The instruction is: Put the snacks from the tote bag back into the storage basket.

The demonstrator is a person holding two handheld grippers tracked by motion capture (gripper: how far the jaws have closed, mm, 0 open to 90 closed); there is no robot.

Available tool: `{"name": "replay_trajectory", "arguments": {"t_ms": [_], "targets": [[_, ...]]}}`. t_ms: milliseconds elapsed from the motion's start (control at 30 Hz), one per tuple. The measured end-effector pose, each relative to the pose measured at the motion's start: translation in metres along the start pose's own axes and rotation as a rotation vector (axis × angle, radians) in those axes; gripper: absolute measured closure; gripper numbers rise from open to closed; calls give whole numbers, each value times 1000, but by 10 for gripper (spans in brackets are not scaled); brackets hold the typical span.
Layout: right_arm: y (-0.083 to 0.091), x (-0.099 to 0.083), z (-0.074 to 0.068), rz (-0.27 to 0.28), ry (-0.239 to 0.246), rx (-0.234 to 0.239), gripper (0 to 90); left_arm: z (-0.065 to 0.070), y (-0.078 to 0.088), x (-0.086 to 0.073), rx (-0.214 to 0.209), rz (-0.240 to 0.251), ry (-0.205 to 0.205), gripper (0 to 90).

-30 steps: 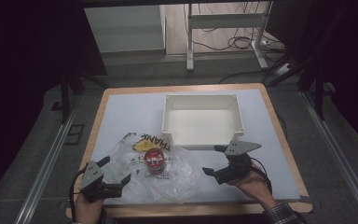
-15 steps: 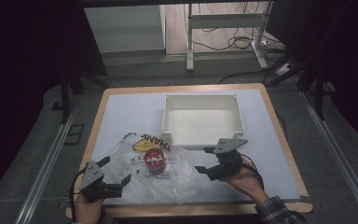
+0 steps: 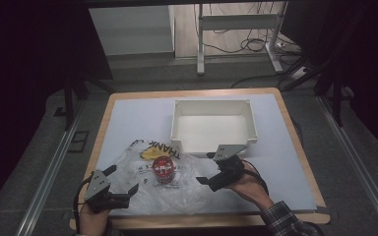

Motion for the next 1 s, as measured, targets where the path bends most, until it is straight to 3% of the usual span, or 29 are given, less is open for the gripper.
{"name": "replay_trajectory", "arguments": {"t_ms": [367,633,1000], "targets": [[-16,10,-9,-6,22,56,46,0,0,0,1,-1,-1,1],[-27,18,-9,-6,29,71,43,0,0,0,1,-6,-8,1],[-52,27,-11,-55,44,100,43,0,0,0,1,-4,-6,1]]}}
Point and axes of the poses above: each handheld gripper's, and its own axes: y roughly backward along the jaws, x roughly out of its top, z roughly to its right, the point moved 7 cm from there along -y, roughly forward along the jaws, and after that the axes turned 1 degree about -x, right-handed, at the moved point
